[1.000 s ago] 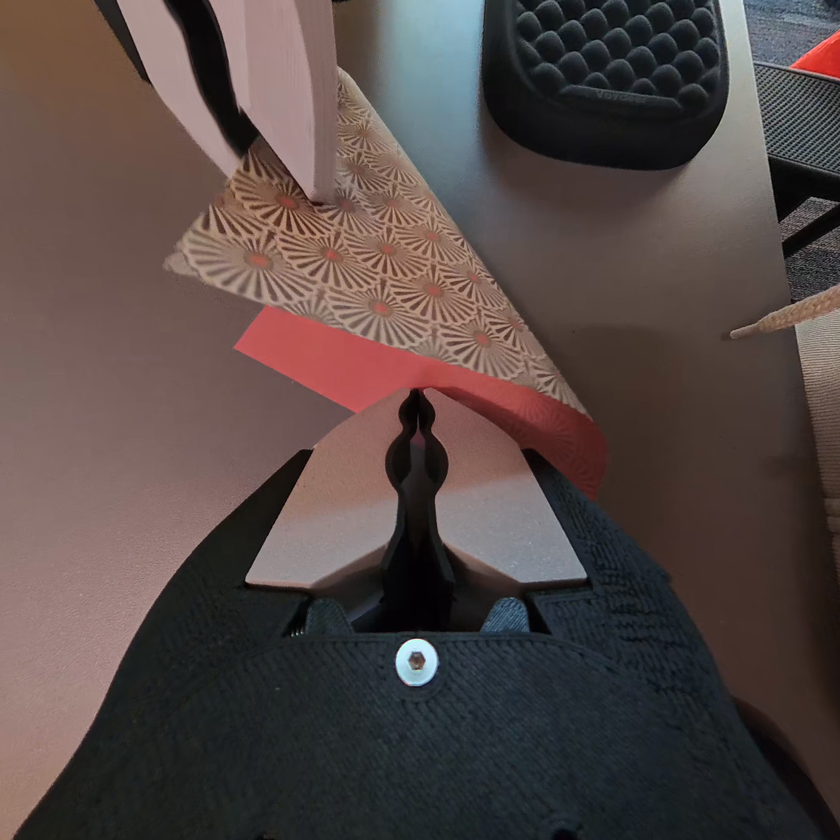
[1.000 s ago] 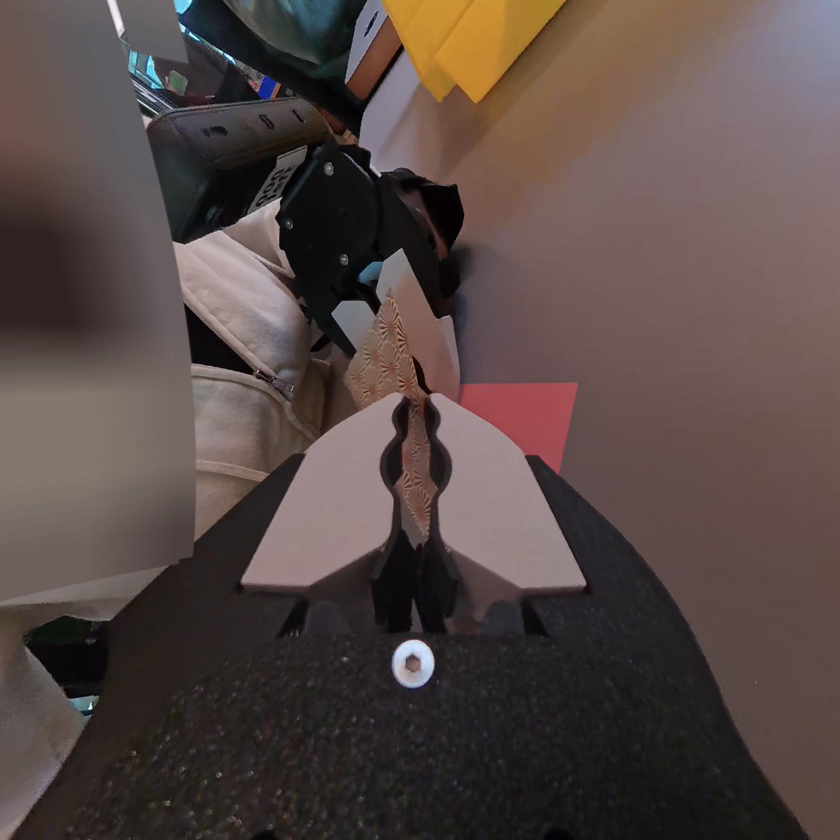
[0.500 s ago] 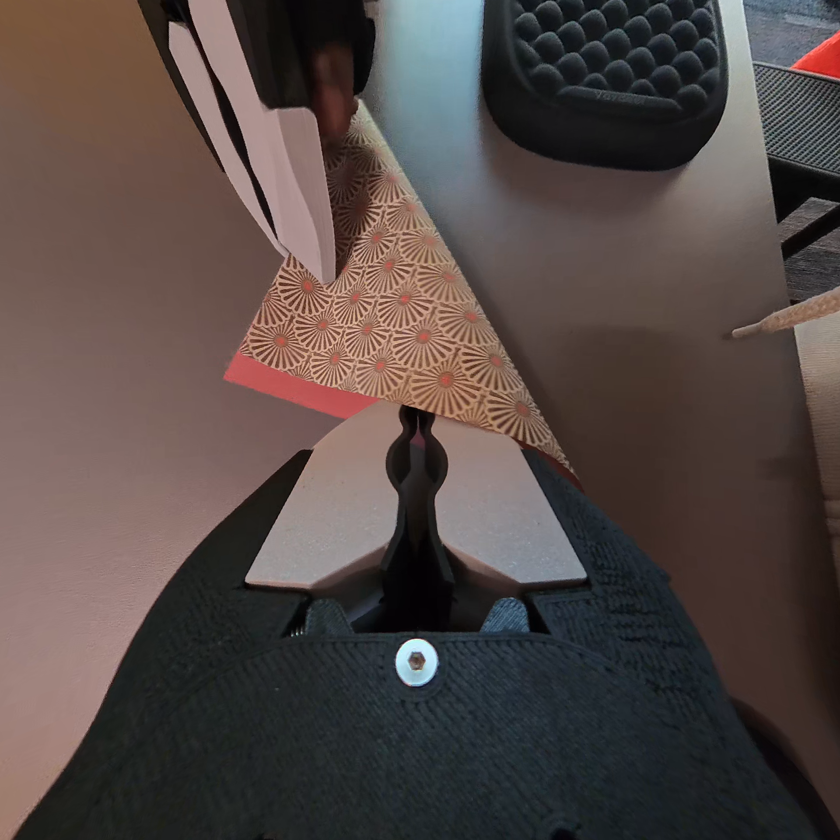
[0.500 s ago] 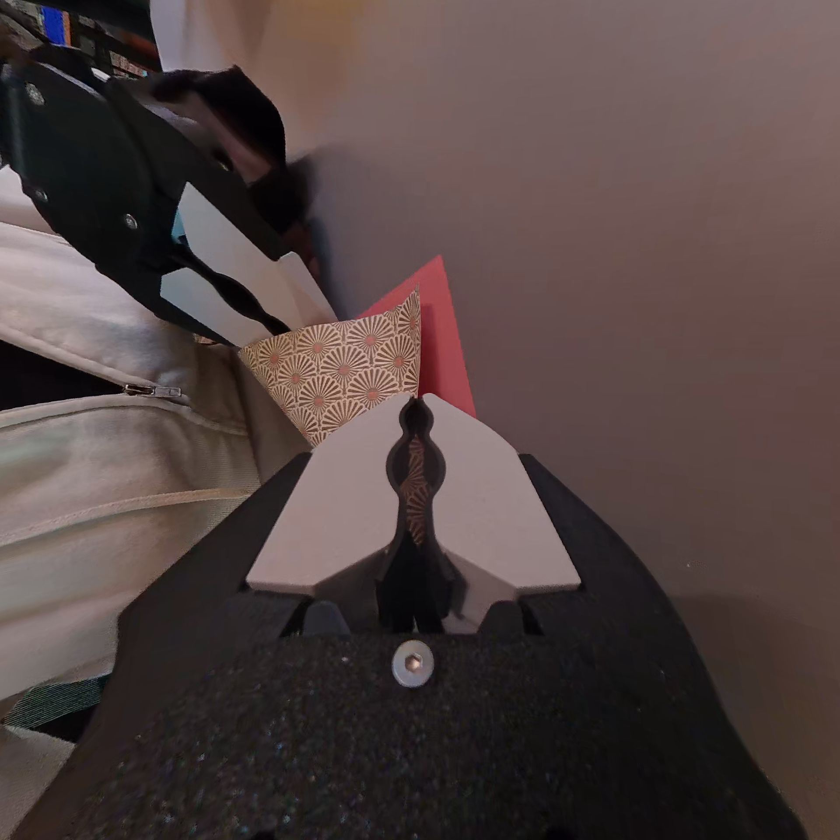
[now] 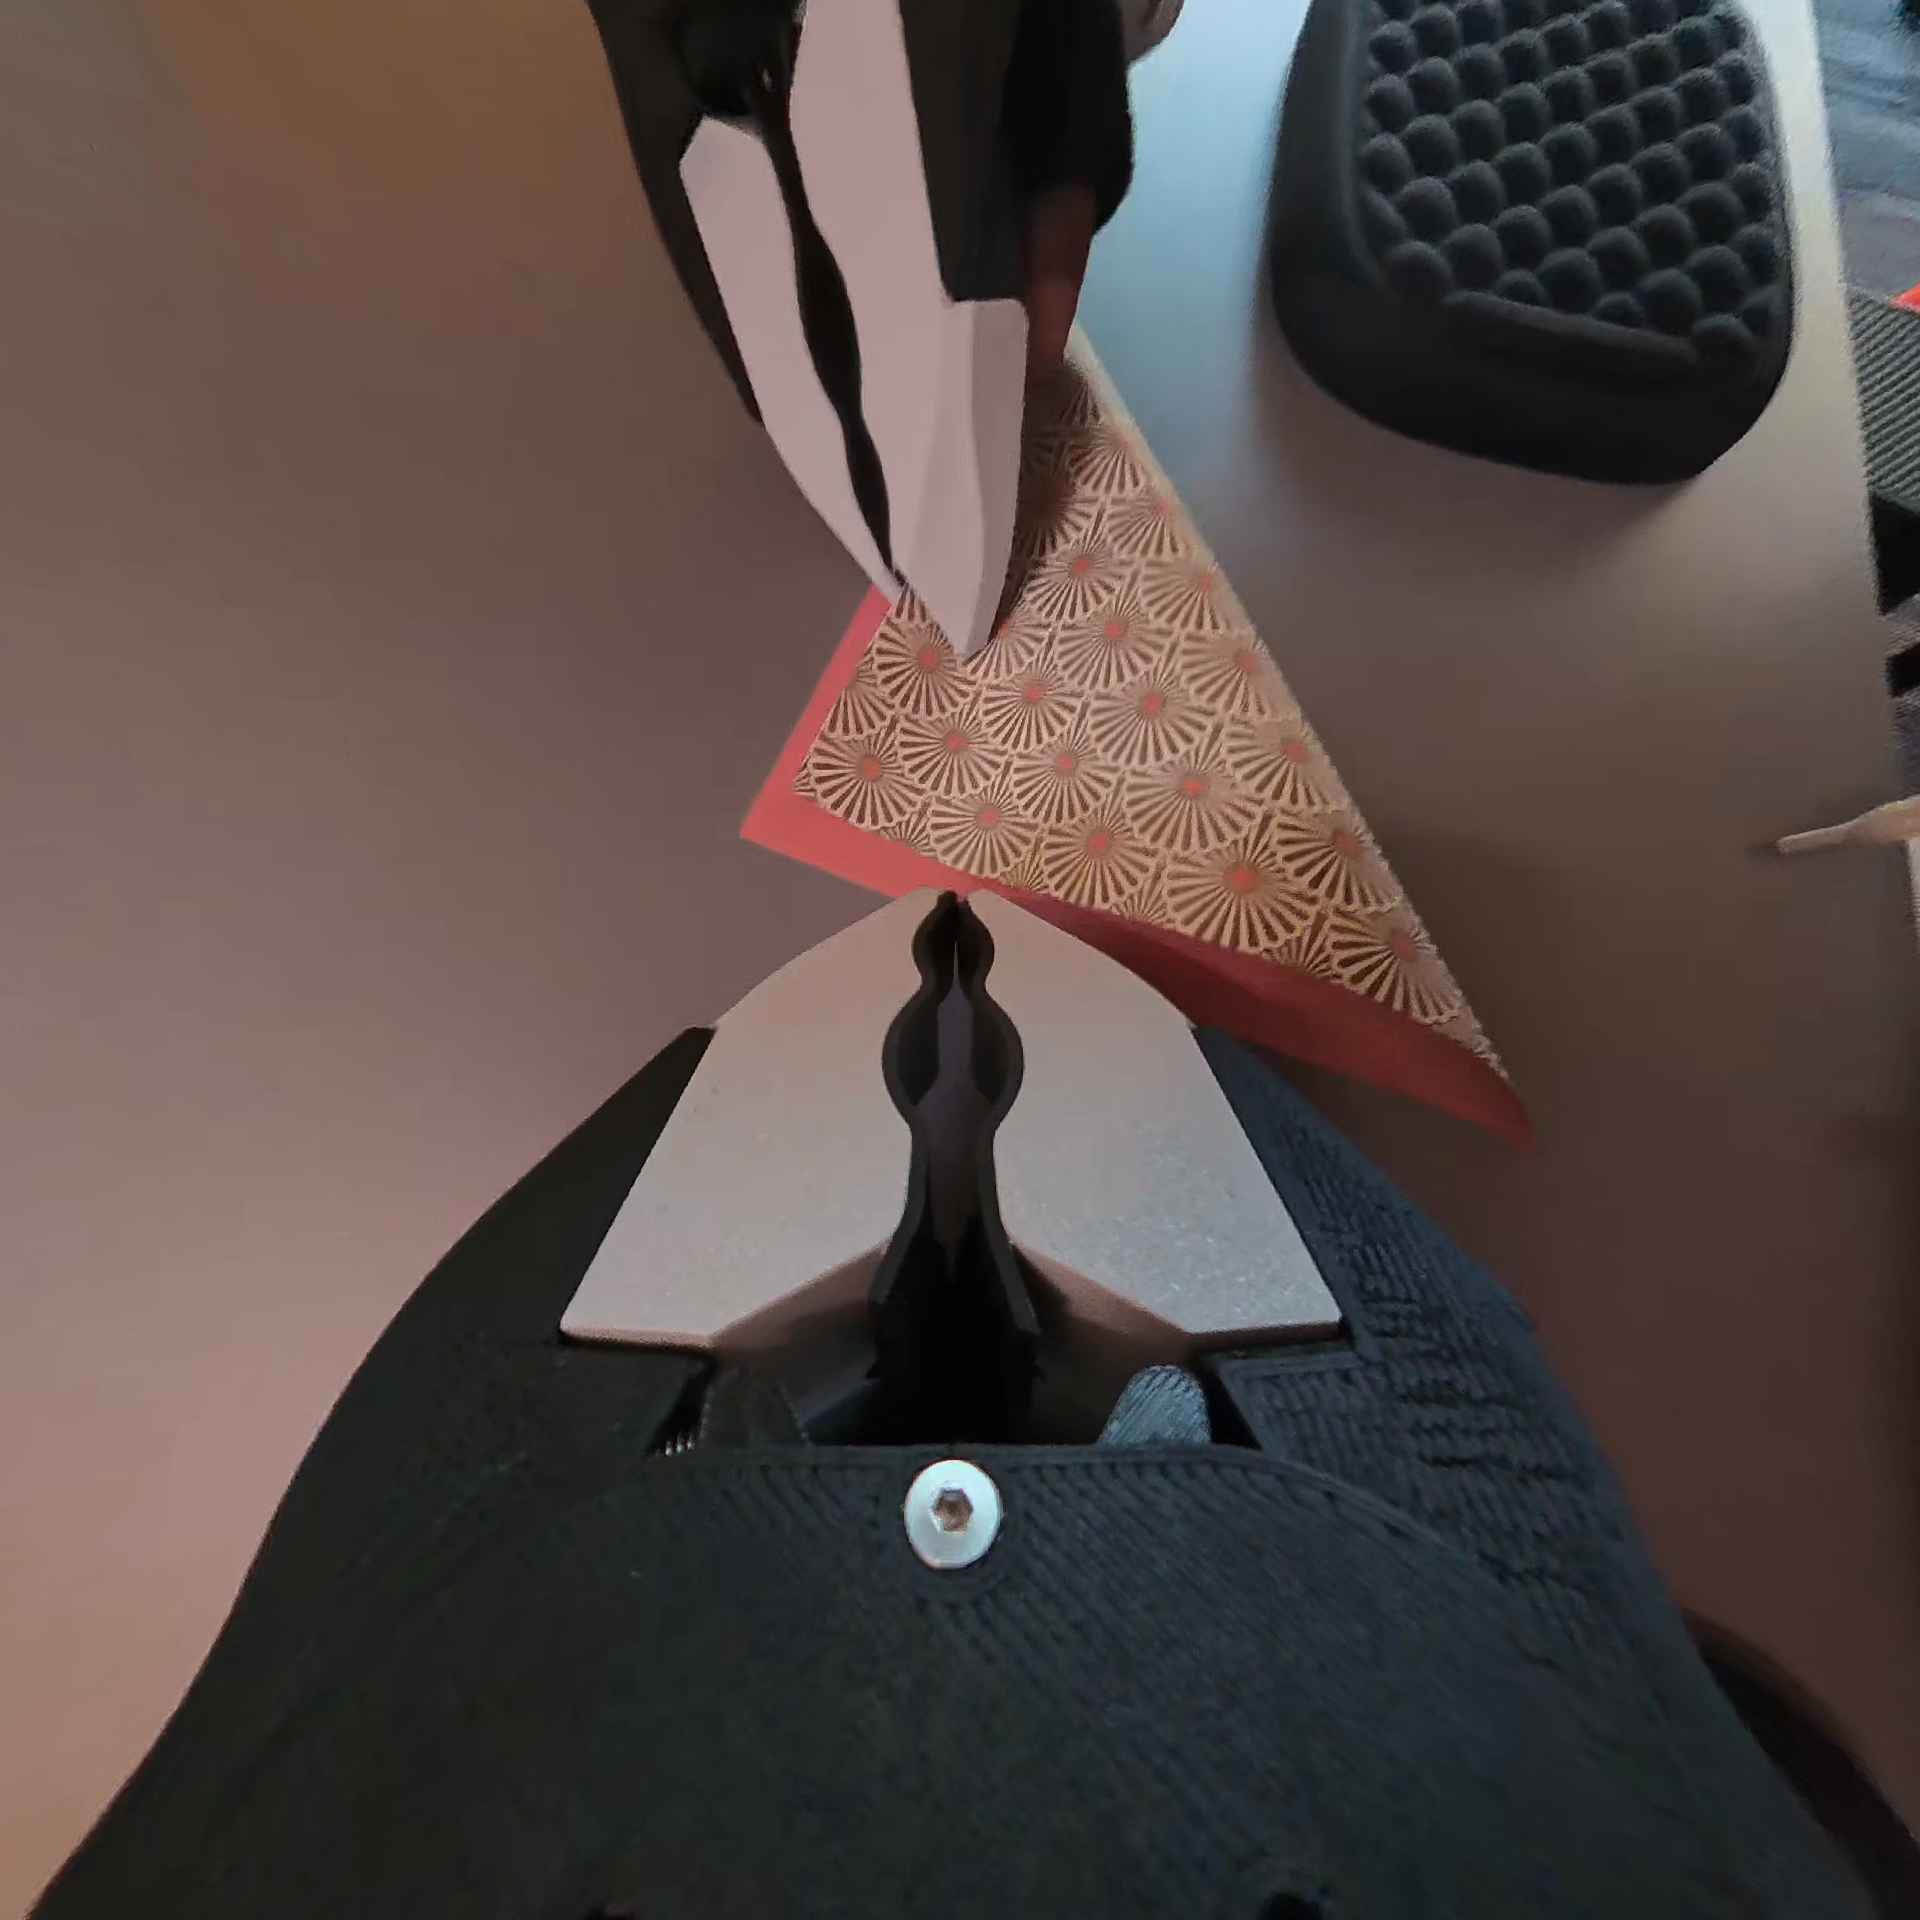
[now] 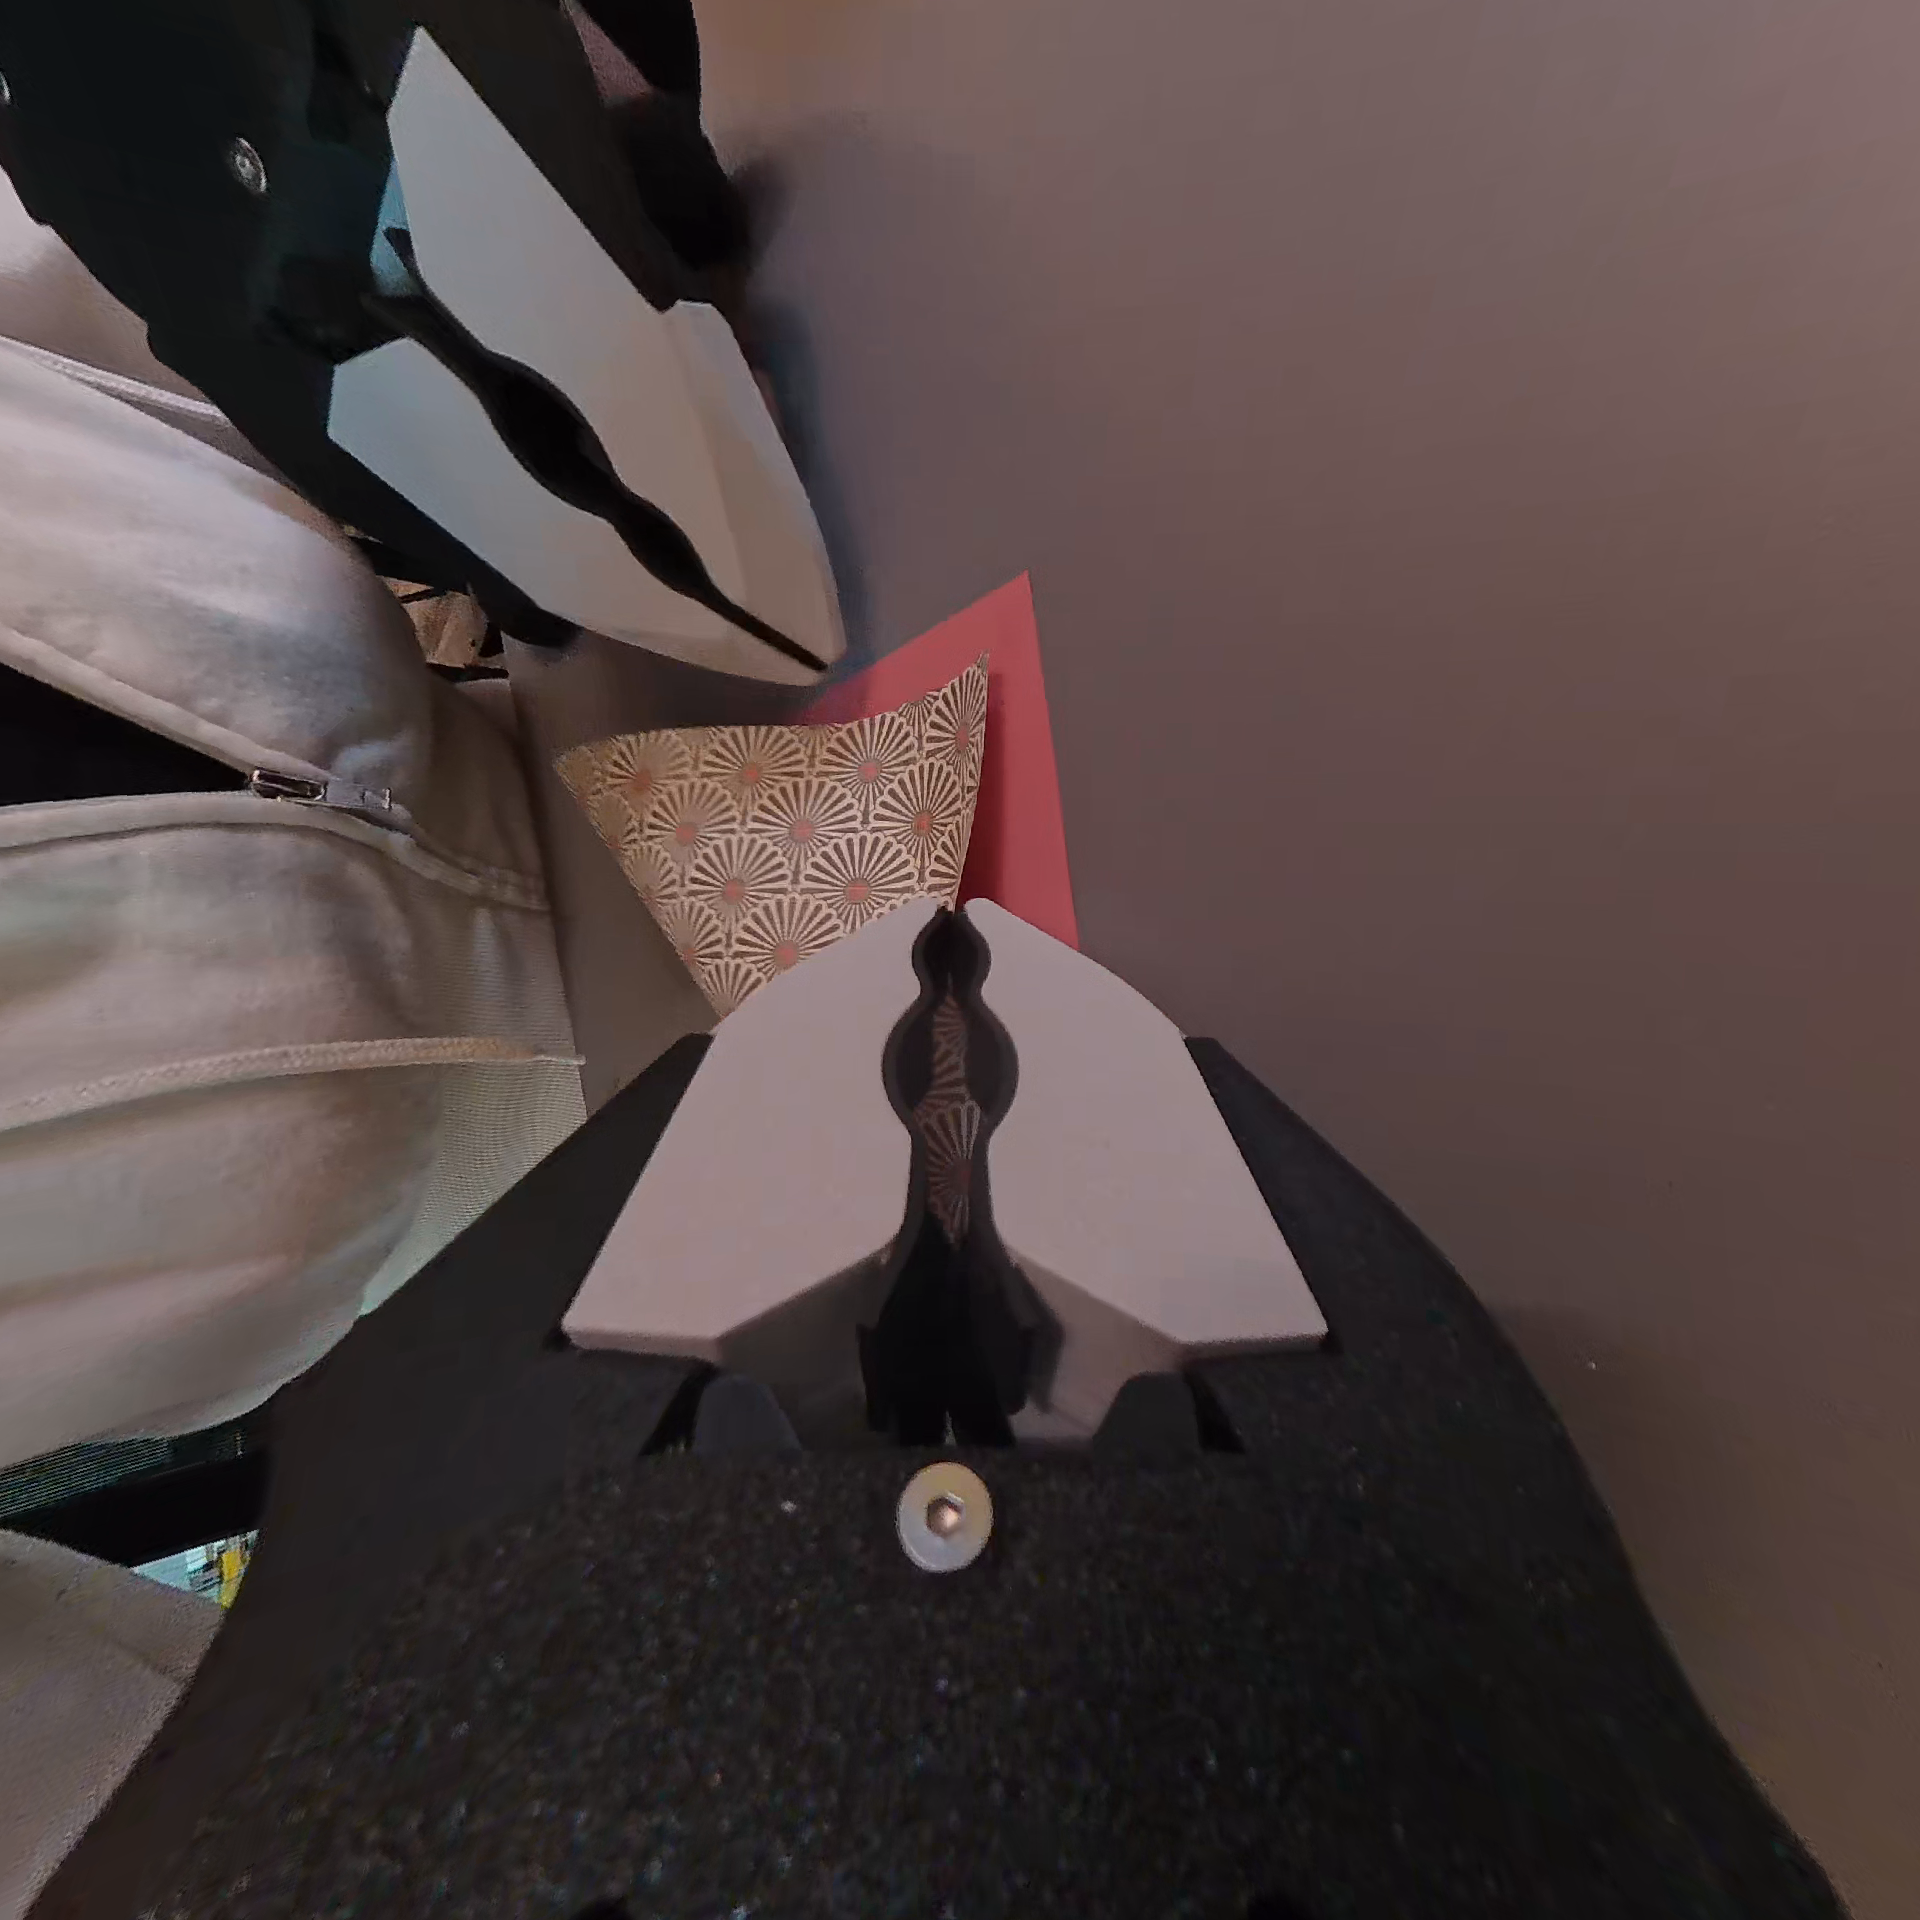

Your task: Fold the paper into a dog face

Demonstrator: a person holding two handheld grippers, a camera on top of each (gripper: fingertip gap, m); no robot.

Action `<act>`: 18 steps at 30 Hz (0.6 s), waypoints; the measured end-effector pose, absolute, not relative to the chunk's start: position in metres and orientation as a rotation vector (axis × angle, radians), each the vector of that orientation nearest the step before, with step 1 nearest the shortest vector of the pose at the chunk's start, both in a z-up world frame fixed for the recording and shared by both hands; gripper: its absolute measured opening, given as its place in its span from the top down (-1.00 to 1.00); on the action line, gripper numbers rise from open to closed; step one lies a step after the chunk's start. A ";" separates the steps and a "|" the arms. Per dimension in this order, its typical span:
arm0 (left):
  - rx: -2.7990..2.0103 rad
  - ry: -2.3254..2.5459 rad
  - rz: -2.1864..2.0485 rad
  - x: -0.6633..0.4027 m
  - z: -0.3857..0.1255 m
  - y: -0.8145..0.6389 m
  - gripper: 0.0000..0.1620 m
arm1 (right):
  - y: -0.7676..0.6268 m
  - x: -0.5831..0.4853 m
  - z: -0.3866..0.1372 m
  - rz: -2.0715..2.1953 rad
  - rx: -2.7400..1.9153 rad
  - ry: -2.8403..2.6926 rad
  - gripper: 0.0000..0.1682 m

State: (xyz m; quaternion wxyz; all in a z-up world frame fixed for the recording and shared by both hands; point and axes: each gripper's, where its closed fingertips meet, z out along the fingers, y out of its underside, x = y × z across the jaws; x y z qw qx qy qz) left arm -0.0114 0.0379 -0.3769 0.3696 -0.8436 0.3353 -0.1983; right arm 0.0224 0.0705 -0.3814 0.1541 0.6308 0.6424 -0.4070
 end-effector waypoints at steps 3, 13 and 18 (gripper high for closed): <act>-2.140 0.904 -0.481 -0.007 -0.377 0.038 1.00 | 0.069 0.022 -0.381 -1.170 1.790 1.855 1.00; -2.160 0.946 -0.426 -0.006 -0.384 0.035 0.99 | 0.067 0.018 -0.380 -1.168 1.783 1.845 1.00; -2.164 0.936 -0.436 -0.006 -0.384 0.035 0.99 | 0.069 0.015 -0.382 -1.116 1.792 1.846 1.00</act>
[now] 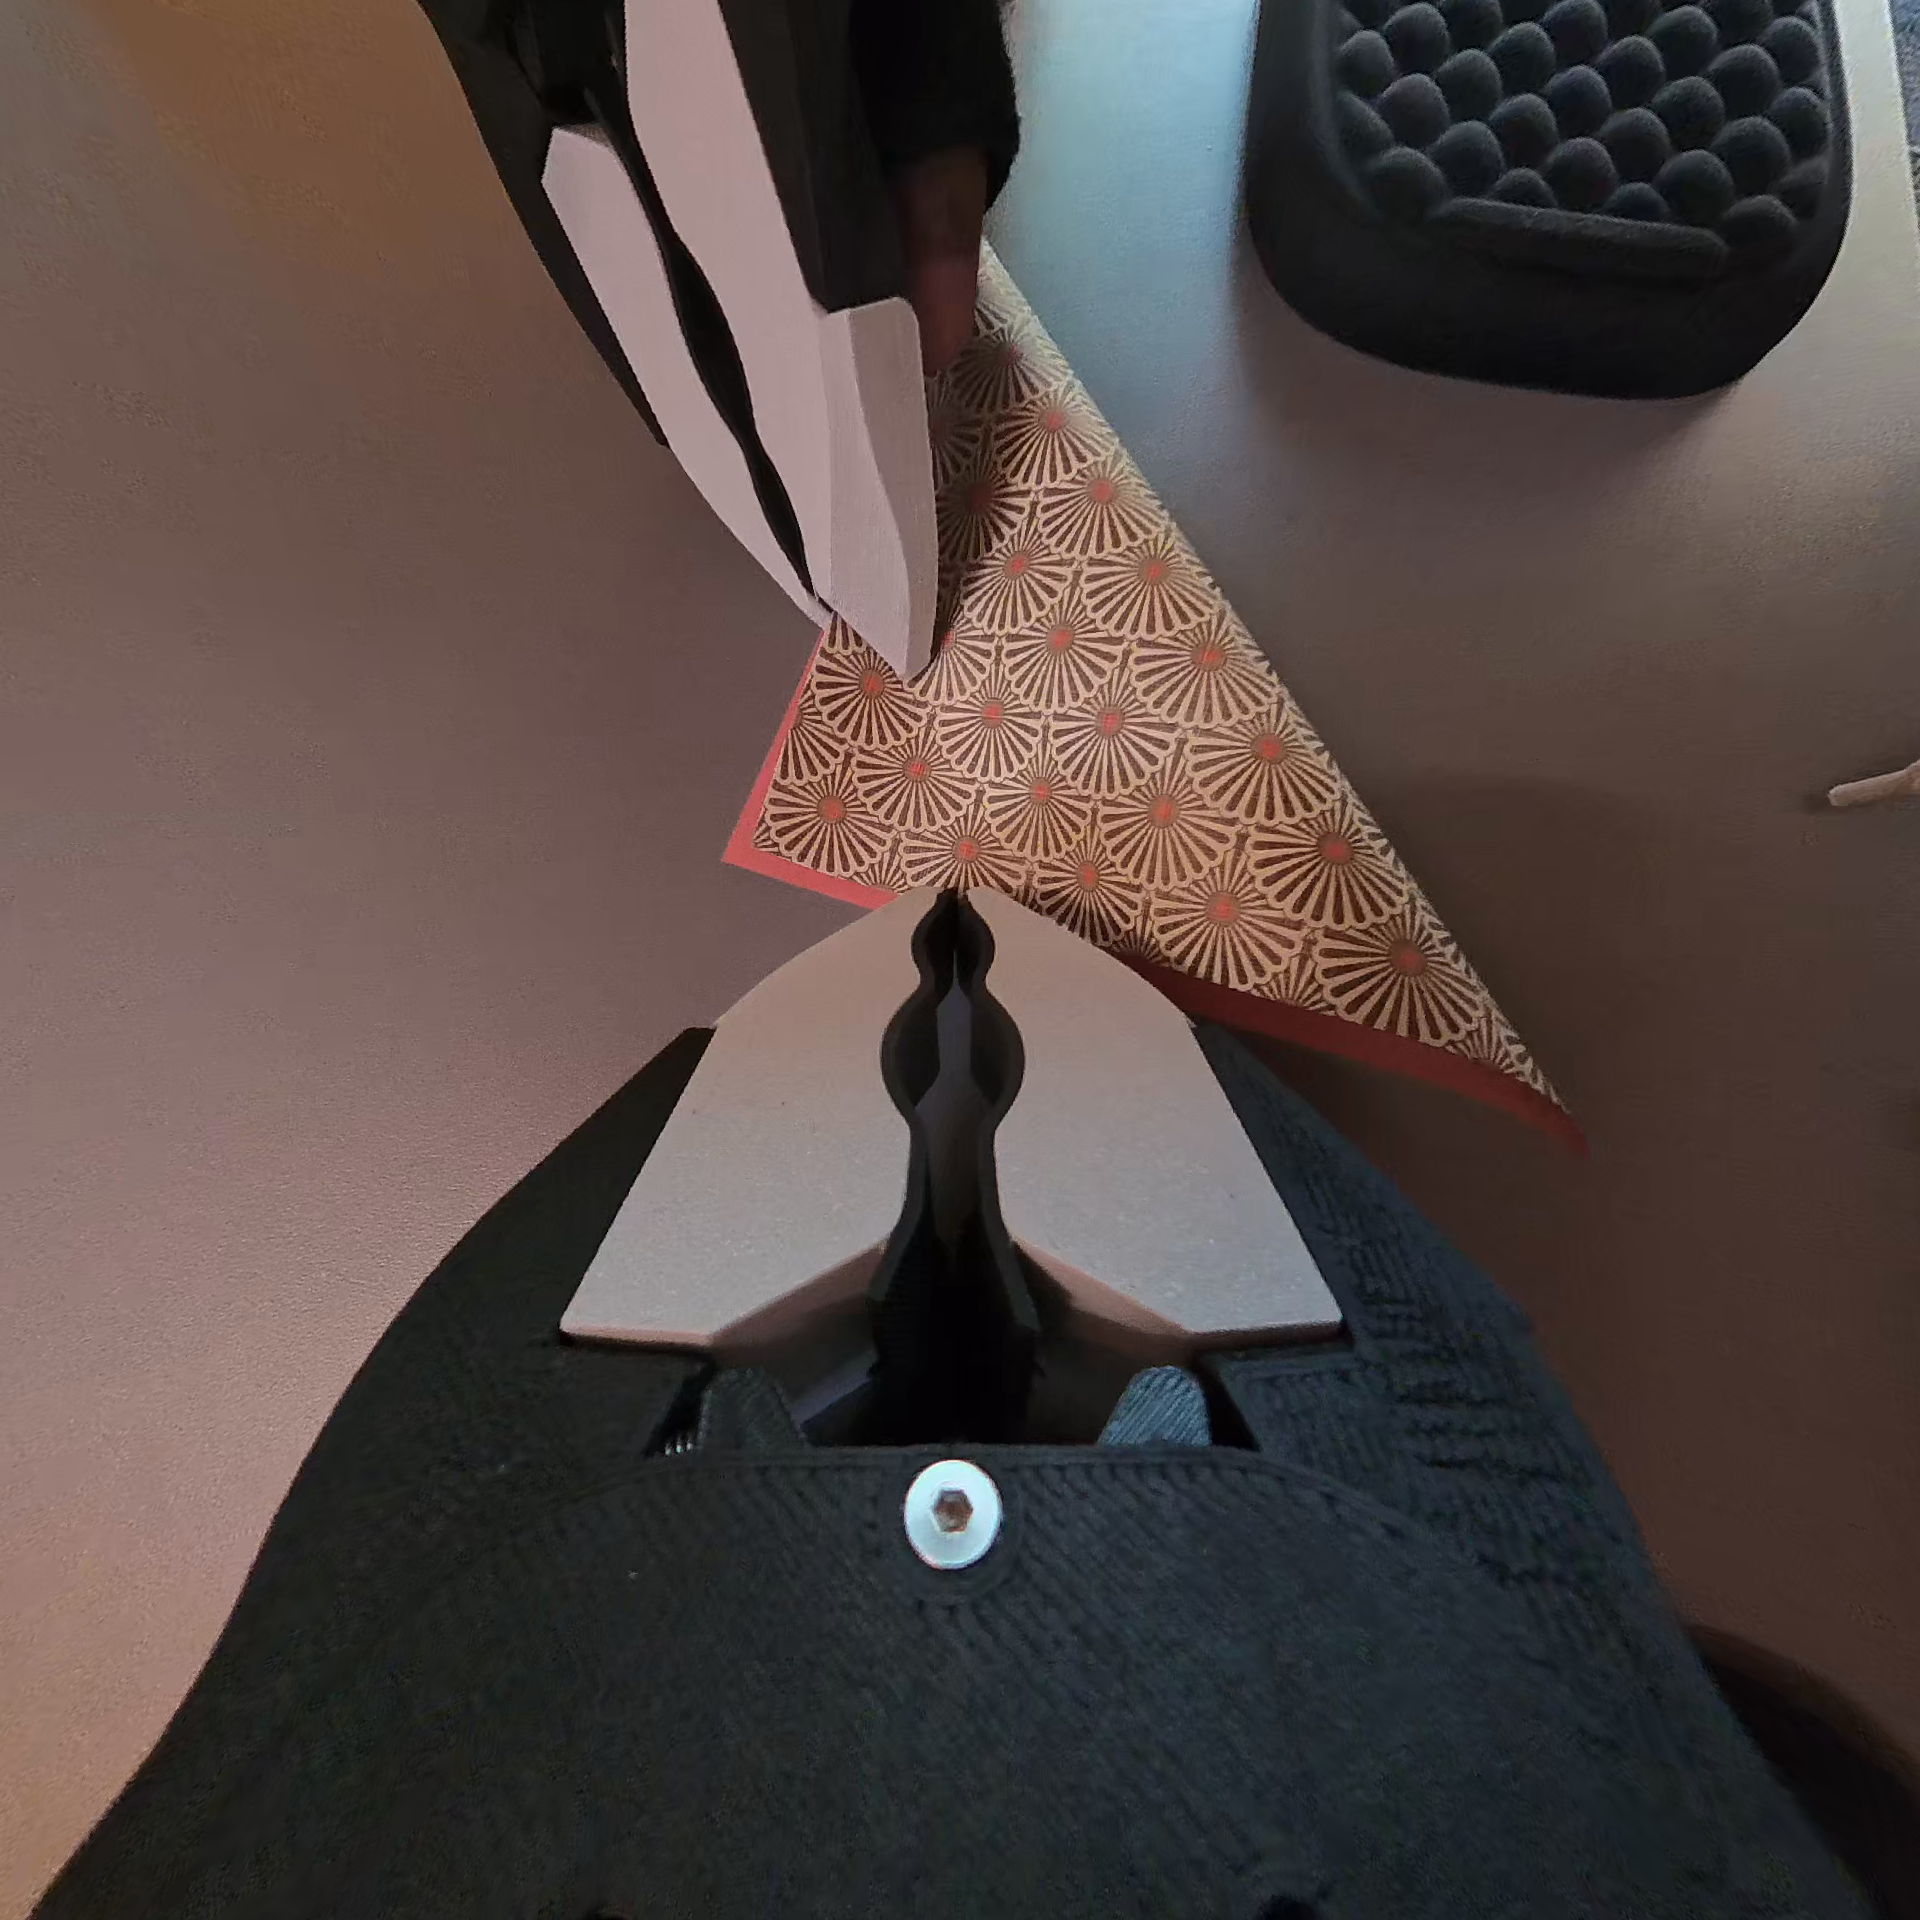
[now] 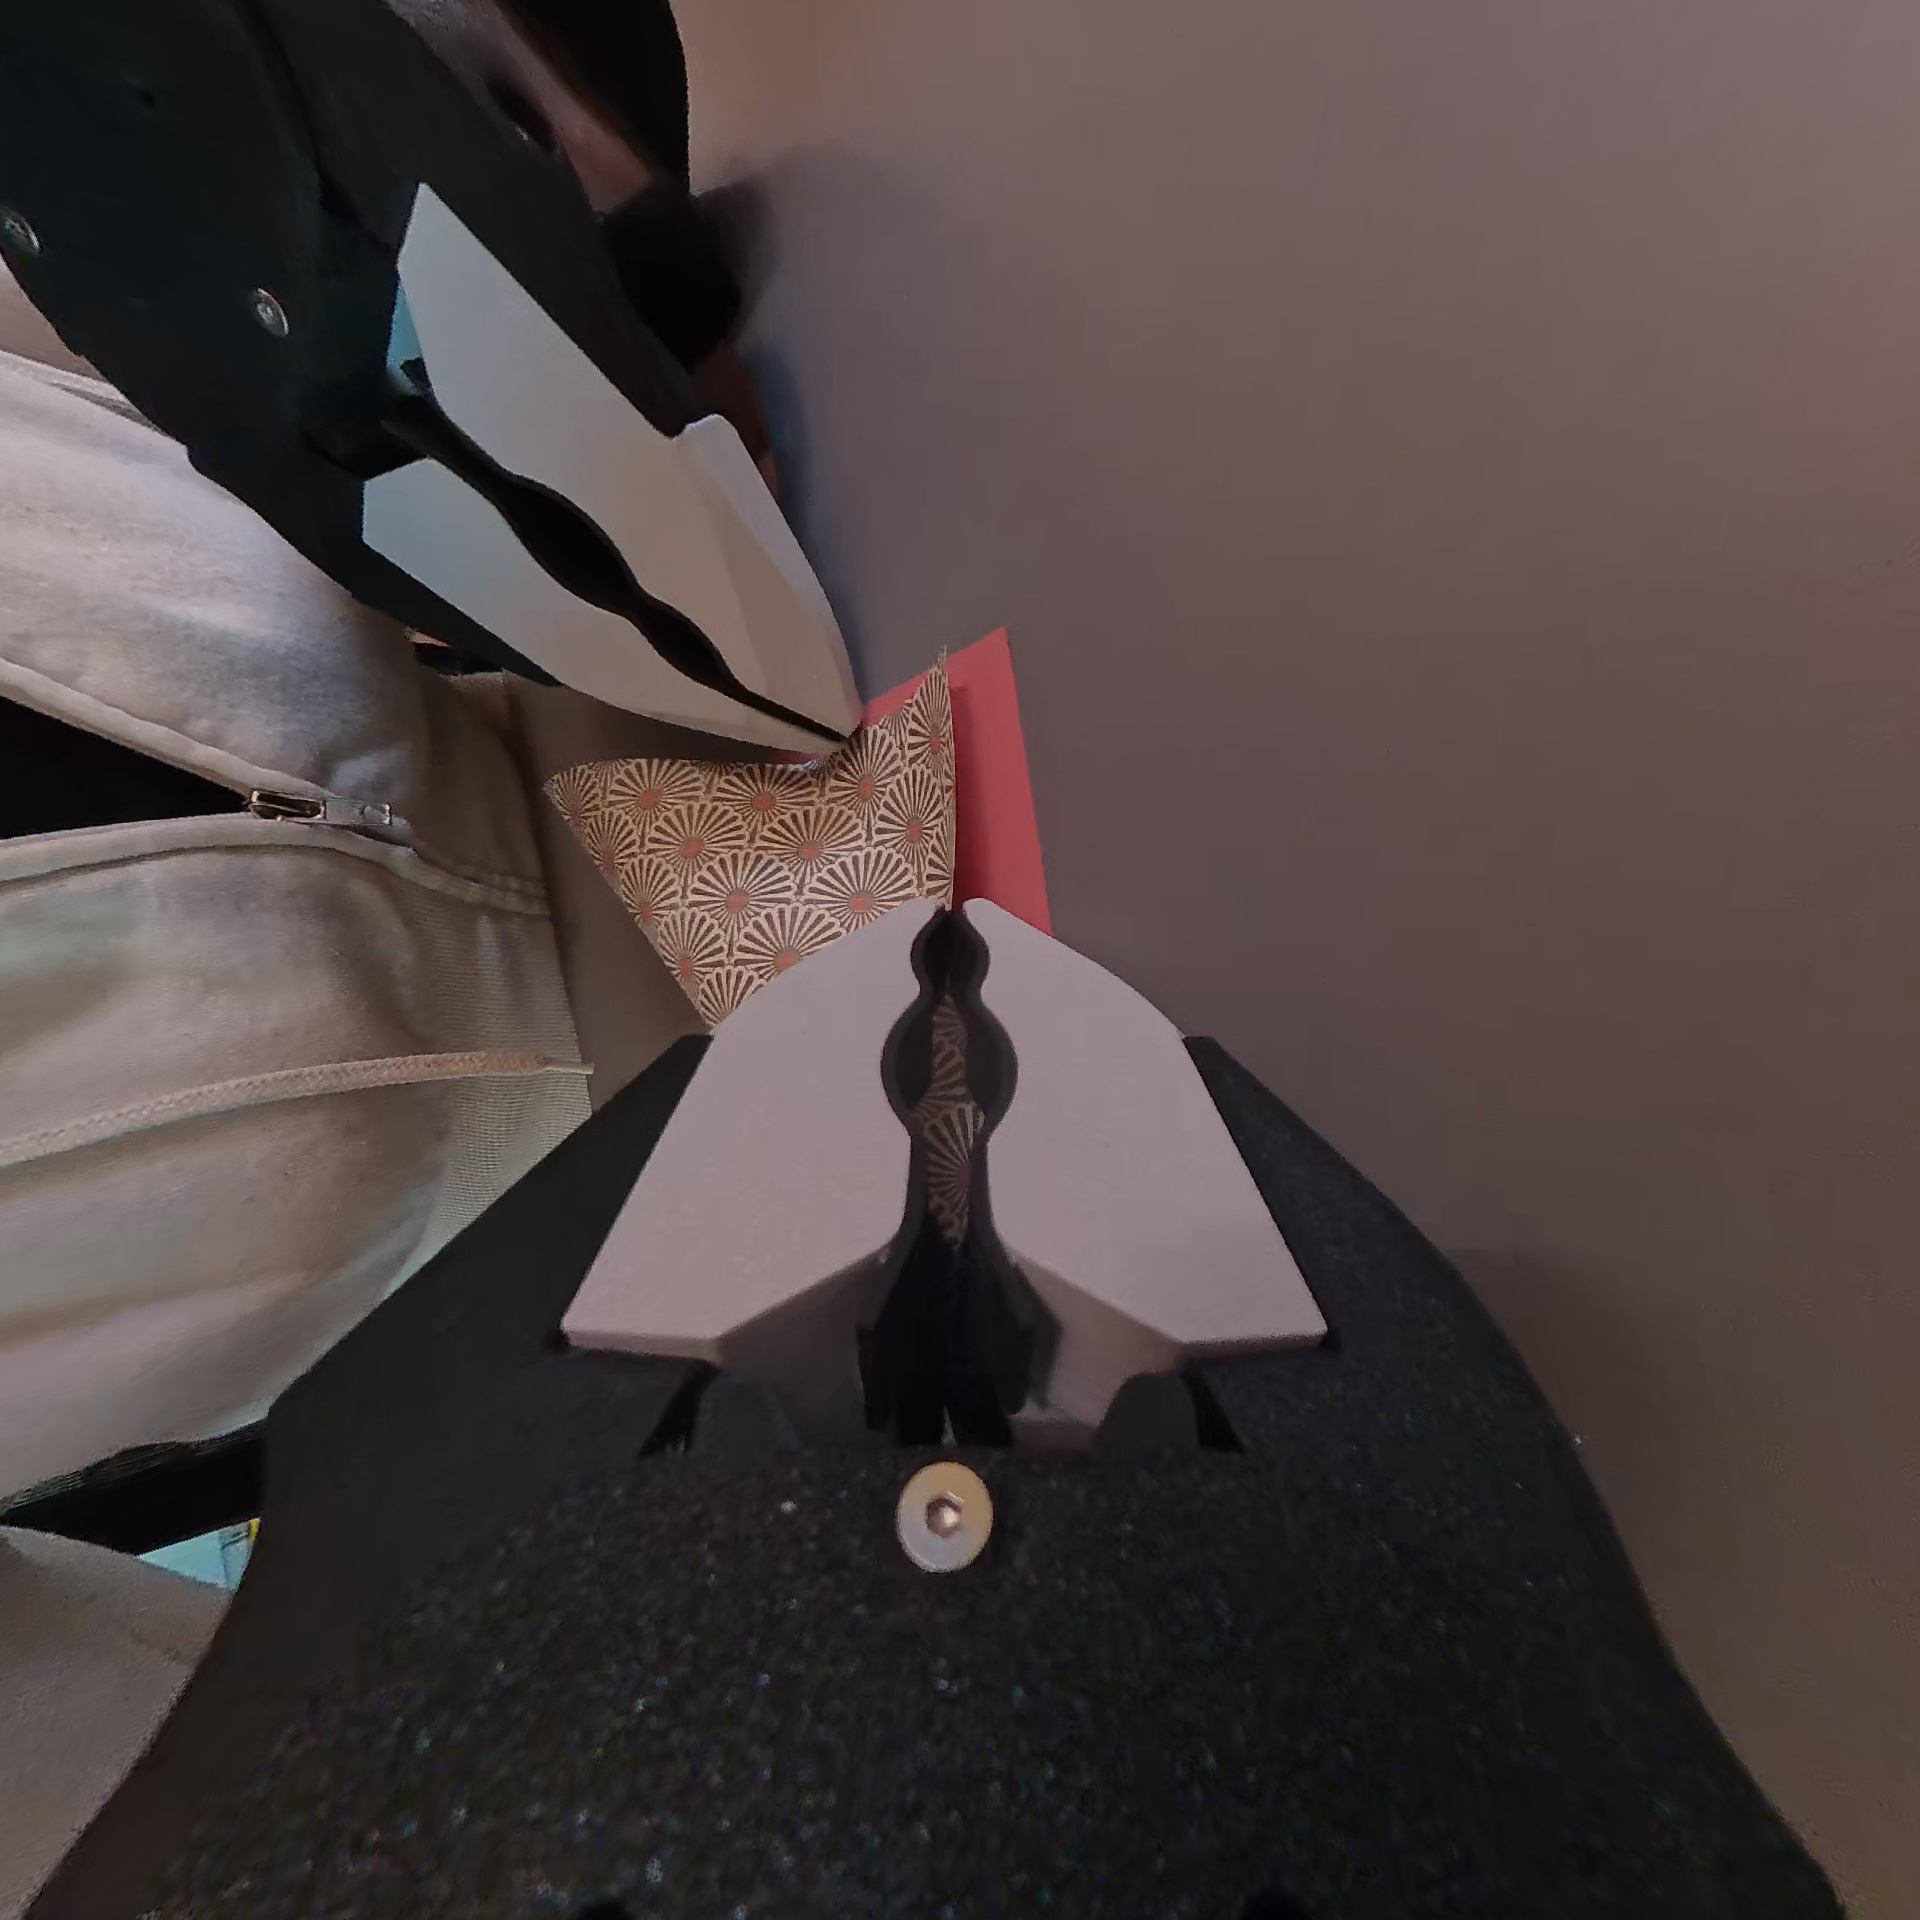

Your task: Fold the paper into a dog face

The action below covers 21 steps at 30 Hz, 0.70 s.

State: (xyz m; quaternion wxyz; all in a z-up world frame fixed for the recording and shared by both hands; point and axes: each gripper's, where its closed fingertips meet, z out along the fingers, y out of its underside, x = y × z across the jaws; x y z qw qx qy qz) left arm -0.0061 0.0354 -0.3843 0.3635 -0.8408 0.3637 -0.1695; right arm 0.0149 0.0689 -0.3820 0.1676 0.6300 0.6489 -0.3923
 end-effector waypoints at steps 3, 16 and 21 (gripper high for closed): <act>-2.178 0.922 -0.483 -0.005 -0.384 0.034 0.99 | 0.069 0.016 -0.382 -1.130 1.797 1.840 1.00; -2.190 0.889 -0.464 -0.011 -0.384 0.038 0.99 | 0.069 0.015 -0.382 -1.148 1.775 1.876 1.00; -2.198 0.878 -0.488 -0.011 -0.384 0.038 1.00 | 0.070 0.012 -0.382 -1.137 1.793 1.871 1.00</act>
